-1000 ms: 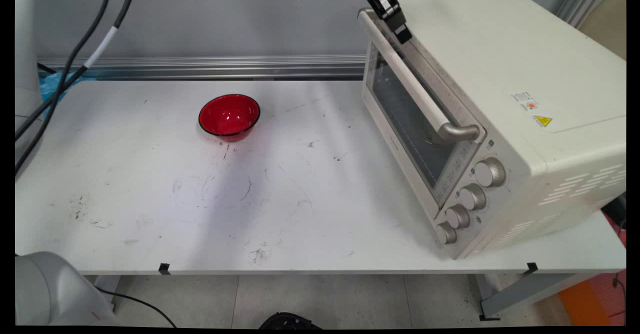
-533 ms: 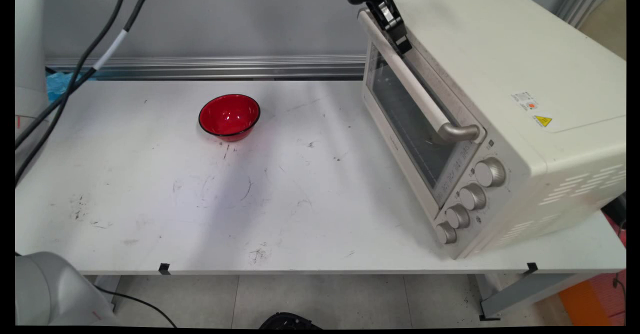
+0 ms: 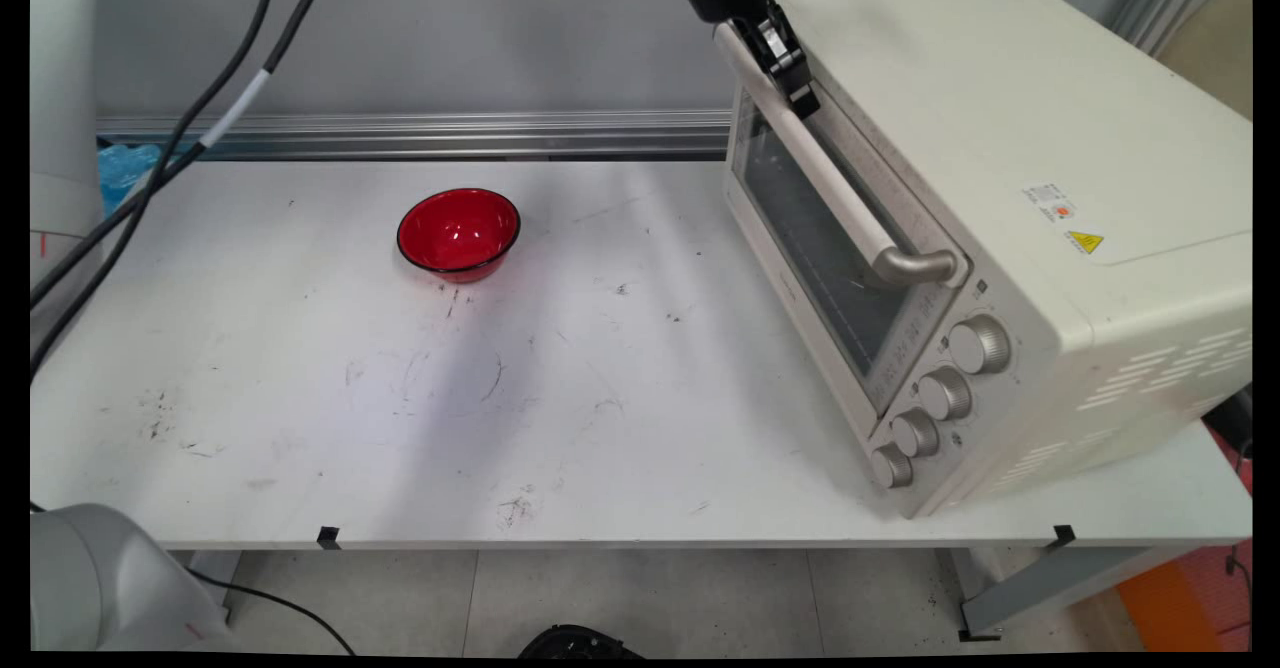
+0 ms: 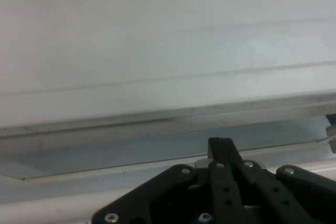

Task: Open the oven

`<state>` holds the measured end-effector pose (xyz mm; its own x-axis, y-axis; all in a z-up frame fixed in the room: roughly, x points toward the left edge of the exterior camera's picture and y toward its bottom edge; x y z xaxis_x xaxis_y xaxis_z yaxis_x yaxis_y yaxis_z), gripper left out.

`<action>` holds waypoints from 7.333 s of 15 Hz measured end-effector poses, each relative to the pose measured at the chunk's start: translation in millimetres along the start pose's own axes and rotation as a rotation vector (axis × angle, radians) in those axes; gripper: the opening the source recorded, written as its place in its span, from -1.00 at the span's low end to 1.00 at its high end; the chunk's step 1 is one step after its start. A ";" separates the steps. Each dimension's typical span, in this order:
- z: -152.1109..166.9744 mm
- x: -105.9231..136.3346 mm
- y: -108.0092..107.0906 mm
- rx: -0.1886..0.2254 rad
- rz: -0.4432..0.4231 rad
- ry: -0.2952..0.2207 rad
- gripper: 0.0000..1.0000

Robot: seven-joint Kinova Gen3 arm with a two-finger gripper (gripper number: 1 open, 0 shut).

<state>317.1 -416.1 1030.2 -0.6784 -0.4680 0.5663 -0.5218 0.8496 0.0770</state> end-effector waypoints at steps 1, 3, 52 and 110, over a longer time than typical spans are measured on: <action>0.9 -0.8 -0.2 0.000 -0.003 -0.003 -1.00; 1.8 -2.9 -0.6 -0.001 -0.009 -0.010 -1.00; 37.2 -123.1 12.8 0.009 -0.102 -0.052 -1.00; 86.7 -275.0 19.6 0.030 -0.083 0.040 -1.00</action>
<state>448.5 -291.8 804.8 -0.6112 -0.5261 0.5913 -0.5914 0.8001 0.1005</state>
